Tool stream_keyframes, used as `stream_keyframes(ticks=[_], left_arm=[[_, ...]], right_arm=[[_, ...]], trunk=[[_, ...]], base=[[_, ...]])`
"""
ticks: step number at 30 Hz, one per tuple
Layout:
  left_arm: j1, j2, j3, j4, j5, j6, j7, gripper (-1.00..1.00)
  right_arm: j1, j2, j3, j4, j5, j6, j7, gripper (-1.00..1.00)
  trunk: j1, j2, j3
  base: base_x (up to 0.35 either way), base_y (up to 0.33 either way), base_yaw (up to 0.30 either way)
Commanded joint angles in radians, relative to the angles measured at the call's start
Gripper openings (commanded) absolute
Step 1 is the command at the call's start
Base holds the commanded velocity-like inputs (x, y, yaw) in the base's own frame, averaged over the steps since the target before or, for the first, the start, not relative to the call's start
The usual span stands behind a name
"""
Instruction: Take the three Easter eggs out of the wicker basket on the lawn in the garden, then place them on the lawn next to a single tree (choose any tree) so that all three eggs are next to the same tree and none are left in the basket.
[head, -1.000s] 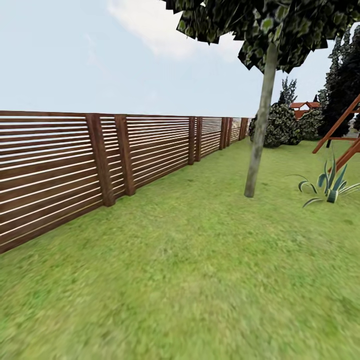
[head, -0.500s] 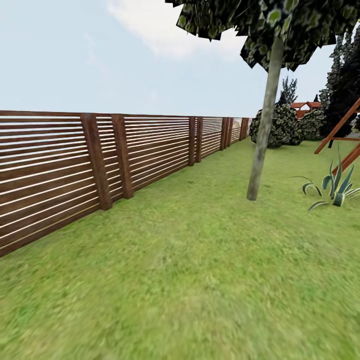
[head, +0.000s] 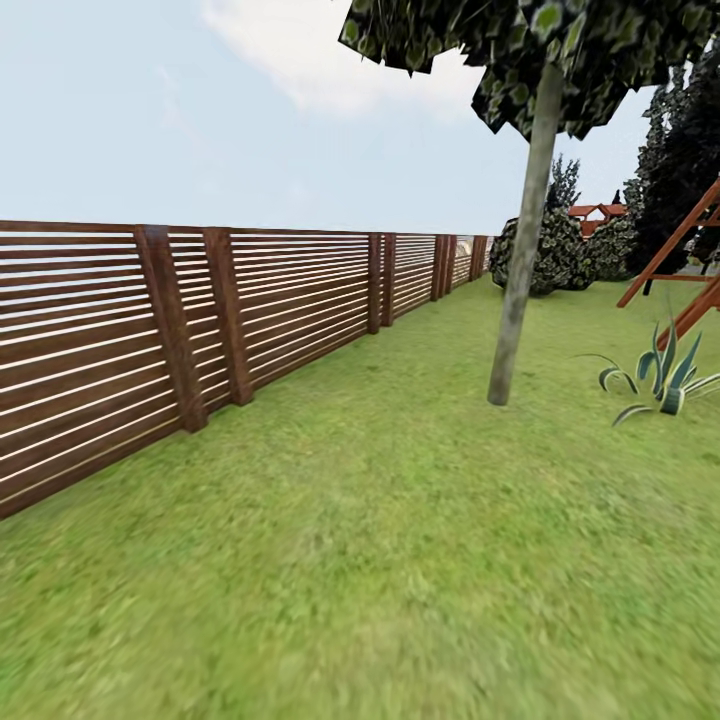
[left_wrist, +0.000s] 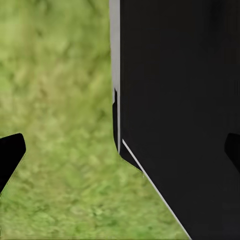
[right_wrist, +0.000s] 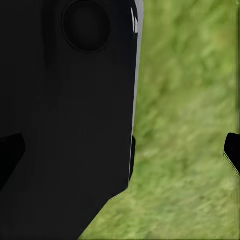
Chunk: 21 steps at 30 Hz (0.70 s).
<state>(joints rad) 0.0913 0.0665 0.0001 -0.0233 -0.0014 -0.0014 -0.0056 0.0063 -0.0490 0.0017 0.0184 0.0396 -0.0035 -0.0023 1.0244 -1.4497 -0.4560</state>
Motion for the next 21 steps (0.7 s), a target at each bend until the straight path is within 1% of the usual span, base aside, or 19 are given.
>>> stream_keyframes(ticks=[1,21], left_arm=[[0.001,0.0,0.0,-0.002,0.0,0.0,-0.001,1.0],[0.001,-0.001,0.0,-0.002,0.0,0.0,-0.001,1.0]], right_arm=[[0.0,0.0,0.0,0.0,0.005,-0.001,-0.001,1.0],[0.0,0.0,0.001,0.0,0.005,-0.001,0.0,1.0]], trunk=[[0.001,0.0,-0.001],[0.001,0.0,-0.001]], base=[[0.318,0.0,-0.001],[0.318,0.0,0.0]])
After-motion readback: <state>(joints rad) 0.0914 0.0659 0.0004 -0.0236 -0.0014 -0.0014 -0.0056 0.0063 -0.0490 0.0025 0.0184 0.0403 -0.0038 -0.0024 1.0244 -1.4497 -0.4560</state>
